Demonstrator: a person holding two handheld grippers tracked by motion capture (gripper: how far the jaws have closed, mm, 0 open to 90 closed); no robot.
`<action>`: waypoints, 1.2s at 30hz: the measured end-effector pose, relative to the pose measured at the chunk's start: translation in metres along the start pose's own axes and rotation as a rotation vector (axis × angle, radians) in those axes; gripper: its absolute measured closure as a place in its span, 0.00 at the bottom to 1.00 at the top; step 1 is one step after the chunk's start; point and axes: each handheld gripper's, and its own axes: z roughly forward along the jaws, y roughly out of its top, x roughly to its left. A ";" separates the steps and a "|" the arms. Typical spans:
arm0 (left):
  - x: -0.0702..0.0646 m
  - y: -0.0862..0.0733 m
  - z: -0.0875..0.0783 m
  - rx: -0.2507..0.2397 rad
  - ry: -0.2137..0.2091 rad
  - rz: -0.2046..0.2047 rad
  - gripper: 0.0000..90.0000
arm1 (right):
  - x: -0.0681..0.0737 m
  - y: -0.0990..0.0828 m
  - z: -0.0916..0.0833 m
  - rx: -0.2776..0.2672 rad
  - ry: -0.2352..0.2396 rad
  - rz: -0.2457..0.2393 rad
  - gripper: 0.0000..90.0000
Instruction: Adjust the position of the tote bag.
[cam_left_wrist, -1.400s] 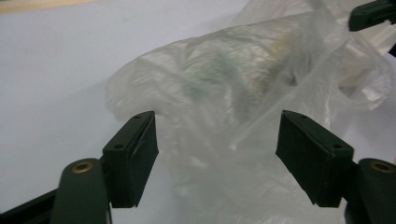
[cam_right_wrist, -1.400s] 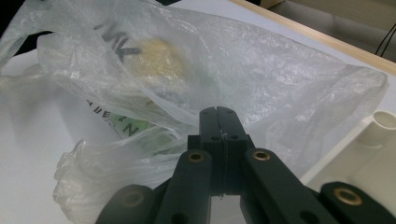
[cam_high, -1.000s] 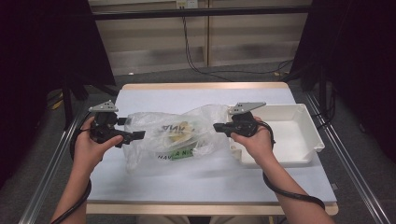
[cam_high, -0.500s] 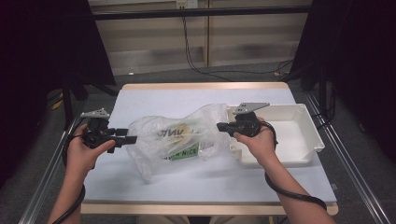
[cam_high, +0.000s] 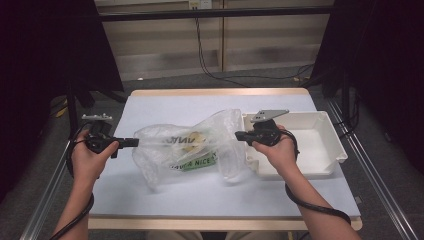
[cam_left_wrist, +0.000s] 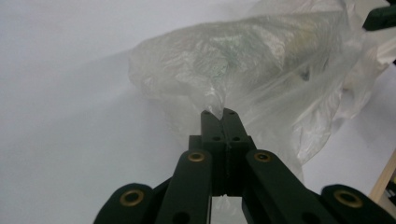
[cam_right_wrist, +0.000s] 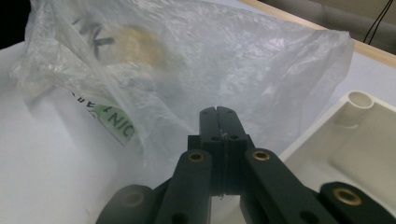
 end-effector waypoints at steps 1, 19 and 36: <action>-0.001 0.000 -0.001 0.000 -0.007 -0.003 1.00 | 0.000 -0.001 0.000 0.007 -0.008 -0.007 1.00; -0.017 0.013 0.002 0.002 -0.087 -0.015 1.00 | 0.043 0.027 0.019 -0.015 0.087 -0.147 0.33; -0.021 0.014 0.007 -0.081 -0.023 0.099 0.56 | 0.056 0.027 0.048 0.041 0.072 -0.197 1.00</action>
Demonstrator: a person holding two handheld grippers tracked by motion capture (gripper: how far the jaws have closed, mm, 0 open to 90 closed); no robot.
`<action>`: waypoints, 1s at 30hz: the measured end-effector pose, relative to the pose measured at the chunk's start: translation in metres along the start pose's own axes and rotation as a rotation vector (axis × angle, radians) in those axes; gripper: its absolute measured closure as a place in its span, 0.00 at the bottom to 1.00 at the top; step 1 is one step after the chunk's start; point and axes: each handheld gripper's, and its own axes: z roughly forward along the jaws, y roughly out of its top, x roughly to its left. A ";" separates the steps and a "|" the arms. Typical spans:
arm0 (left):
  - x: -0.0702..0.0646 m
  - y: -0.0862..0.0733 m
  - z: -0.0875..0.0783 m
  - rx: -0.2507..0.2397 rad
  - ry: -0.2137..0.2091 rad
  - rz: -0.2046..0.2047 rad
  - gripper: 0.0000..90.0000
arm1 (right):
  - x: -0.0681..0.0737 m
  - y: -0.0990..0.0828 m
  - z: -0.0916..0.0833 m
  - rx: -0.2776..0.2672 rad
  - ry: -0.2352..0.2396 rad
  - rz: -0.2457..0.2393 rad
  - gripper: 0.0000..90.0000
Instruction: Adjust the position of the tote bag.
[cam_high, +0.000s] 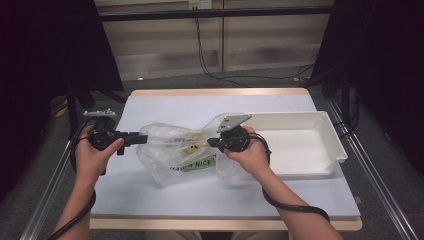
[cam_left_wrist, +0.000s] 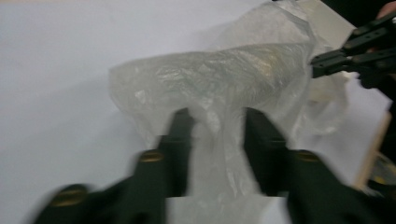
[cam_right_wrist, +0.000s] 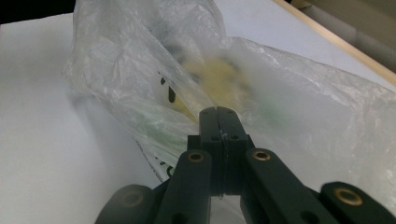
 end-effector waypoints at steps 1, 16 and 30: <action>-0.002 0.001 -0.001 -0.005 0.006 0.011 0.54 | 0.000 0.001 0.000 -0.001 0.002 0.003 1.00; -0.050 0.008 0.004 -0.012 -0.031 0.161 0.30 | -0.001 0.015 0.004 0.028 0.032 0.087 1.00; -0.035 0.004 -0.007 -0.009 0.025 0.133 0.19 | -0.005 0.029 0.003 0.007 0.024 0.087 1.00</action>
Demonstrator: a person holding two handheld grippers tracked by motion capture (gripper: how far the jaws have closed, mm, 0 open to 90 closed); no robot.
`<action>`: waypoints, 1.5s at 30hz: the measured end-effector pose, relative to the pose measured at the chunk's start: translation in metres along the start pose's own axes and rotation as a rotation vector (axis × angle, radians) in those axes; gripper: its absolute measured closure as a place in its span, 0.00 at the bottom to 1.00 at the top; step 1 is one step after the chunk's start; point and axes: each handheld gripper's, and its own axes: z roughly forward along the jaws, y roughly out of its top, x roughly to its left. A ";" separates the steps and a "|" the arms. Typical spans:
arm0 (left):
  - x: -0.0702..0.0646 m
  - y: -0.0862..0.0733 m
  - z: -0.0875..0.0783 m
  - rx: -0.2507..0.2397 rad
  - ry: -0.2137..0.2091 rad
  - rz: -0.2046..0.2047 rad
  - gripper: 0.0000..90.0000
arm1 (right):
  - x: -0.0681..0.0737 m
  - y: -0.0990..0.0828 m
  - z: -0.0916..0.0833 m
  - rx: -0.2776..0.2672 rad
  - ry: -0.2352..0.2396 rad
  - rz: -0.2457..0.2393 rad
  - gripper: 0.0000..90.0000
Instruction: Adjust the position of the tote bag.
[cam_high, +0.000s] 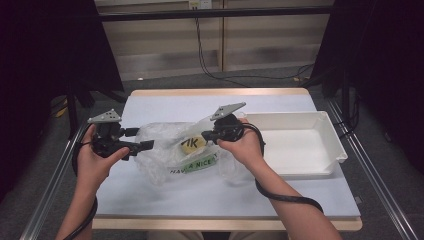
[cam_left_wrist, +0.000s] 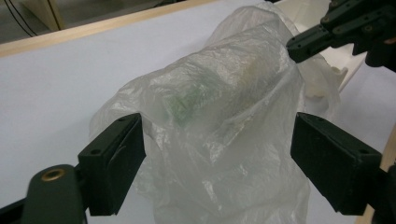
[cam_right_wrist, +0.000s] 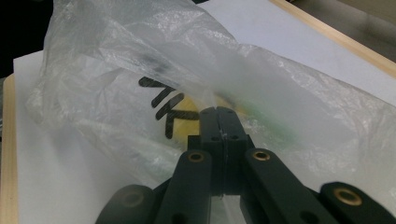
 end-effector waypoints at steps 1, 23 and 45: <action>-0.001 0.001 -0.001 -0.001 -0.003 0.008 0.19 | 0.000 0.000 0.000 -0.003 0.003 0.000 1.00; 0.001 0.012 -0.015 0.001 0.017 0.009 0.16 | -0.001 0.003 0.005 0.022 0.010 0.003 1.00; -0.037 0.011 0.021 0.076 -0.160 0.076 0.71 | 0.000 0.007 0.012 0.010 0.007 0.046 1.00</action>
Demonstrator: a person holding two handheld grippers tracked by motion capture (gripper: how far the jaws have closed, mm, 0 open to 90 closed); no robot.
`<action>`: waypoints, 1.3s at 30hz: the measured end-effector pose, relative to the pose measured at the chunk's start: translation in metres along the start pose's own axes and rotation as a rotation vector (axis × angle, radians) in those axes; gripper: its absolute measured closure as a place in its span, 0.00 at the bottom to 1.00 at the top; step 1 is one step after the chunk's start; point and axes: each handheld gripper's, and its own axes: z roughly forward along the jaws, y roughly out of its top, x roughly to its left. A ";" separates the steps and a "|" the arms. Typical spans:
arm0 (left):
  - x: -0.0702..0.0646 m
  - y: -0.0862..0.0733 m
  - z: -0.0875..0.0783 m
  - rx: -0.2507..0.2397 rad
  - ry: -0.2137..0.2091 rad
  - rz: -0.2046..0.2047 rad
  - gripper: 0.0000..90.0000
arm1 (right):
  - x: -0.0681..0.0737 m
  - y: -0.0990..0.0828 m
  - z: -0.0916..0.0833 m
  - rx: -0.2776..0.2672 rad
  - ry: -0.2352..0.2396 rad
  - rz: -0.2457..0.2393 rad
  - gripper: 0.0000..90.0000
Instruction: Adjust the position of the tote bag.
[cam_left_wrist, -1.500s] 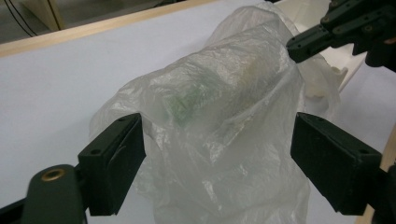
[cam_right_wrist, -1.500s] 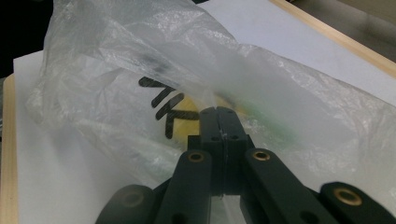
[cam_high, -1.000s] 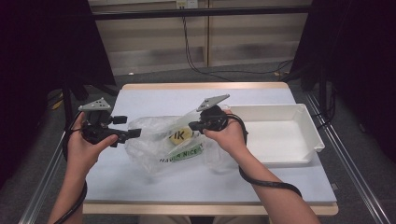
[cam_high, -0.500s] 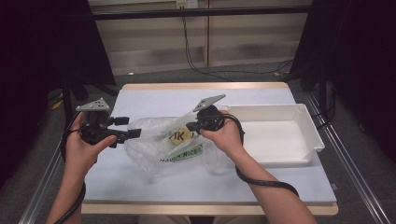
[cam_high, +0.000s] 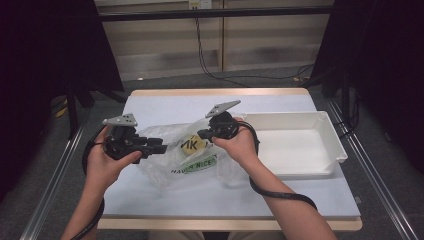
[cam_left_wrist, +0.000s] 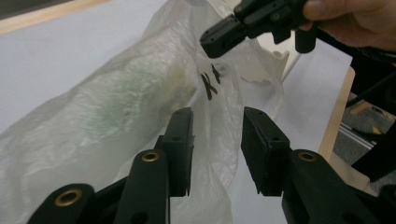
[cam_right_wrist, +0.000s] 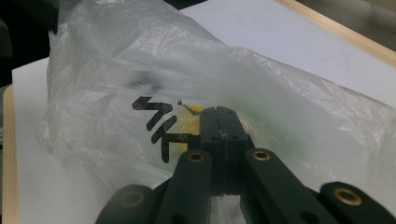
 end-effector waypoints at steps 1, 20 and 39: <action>0.000 0.000 0.003 -0.001 -0.007 0.003 0.71 | -0.001 0.000 0.000 0.001 -0.004 0.001 1.00; -0.005 0.001 0.061 0.052 -0.010 0.087 0.61 | -0.002 0.001 0.003 0.000 0.012 0.017 1.00; 0.006 0.007 0.066 0.013 0.125 0.138 0.22 | -0.003 0.003 0.000 -0.011 0.007 0.011 1.00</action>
